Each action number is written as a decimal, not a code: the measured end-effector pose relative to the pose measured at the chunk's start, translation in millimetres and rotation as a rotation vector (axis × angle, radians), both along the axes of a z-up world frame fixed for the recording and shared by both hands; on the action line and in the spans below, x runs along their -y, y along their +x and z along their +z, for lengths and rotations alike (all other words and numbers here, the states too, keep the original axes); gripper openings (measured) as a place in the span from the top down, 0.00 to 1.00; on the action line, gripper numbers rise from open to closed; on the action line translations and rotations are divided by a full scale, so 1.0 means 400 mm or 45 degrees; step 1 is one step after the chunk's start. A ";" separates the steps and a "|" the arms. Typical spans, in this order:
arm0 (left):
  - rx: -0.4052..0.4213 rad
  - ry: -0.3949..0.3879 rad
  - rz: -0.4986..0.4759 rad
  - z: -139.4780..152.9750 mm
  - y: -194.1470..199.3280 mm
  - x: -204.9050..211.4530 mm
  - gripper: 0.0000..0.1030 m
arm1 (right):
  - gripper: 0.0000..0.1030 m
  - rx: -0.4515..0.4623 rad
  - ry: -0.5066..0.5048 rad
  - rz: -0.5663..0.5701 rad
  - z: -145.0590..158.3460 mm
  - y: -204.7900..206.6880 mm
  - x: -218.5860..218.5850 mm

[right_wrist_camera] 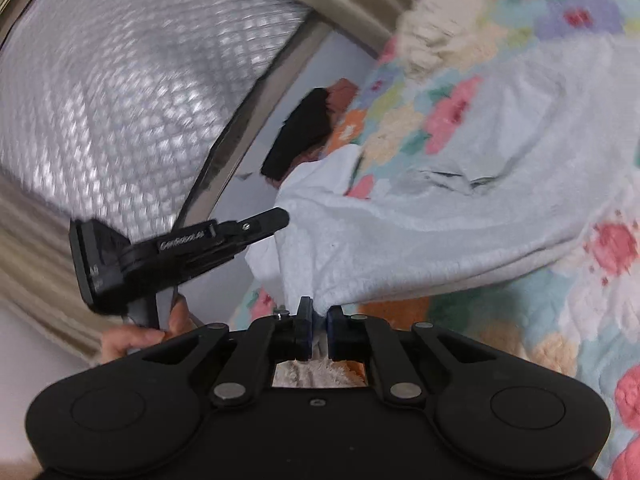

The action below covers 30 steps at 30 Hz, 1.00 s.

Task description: Fold clothes

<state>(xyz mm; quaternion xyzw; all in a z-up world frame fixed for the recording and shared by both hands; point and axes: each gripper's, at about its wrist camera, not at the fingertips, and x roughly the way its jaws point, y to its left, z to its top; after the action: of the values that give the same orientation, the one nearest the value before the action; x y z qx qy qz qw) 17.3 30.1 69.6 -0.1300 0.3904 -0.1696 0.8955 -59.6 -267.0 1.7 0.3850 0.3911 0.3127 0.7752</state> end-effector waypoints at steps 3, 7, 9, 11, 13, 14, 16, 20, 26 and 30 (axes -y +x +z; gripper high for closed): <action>-0.001 0.006 -0.037 -0.002 0.066 0.051 0.96 | 0.90 -0.131 0.175 -0.077 -0.049 0.043 0.073; 0.034 0.068 -0.124 0.010 0.180 0.157 0.96 | 0.90 -0.207 0.279 -0.131 -0.071 0.109 0.157; 0.046 0.101 -0.179 0.004 0.251 0.219 0.96 | 0.90 -0.208 0.235 -0.175 -0.061 0.145 0.194; 0.044 0.109 -0.225 -0.016 0.325 0.281 0.96 | 0.88 -0.206 0.159 -0.241 -0.051 0.187 0.230; 0.040 0.106 -0.265 -0.044 0.398 0.340 0.95 | 0.84 -0.226 0.069 -0.337 -0.057 0.228 0.274; 0.048 0.106 -0.279 -0.063 0.429 0.365 0.95 | 0.84 -0.235 0.025 -0.376 -0.065 0.247 0.294; 0.084 0.116 -0.294 -0.101 0.480 0.405 0.94 | 0.83 -0.258 -0.050 -0.430 -0.098 0.284 0.327; 0.165 -0.003 -0.316 -0.135 0.499 0.403 0.89 | 0.75 -0.237 -0.161 -0.517 -0.156 0.288 0.365; 0.168 0.017 -0.268 -0.202 0.468 0.283 0.68 | 0.58 -0.017 -0.203 -0.555 -0.168 0.199 0.396; -0.038 -0.078 -0.224 -0.276 0.524 0.189 0.68 | 0.56 0.132 -0.353 -0.491 -0.145 0.186 0.375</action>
<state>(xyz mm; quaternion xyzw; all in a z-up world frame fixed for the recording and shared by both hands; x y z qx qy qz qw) 226.9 -45.4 -40.9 -0.1250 0.4083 -0.2575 0.8668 14.9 -416.9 -56.3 0.3258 0.3092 0.1215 0.8852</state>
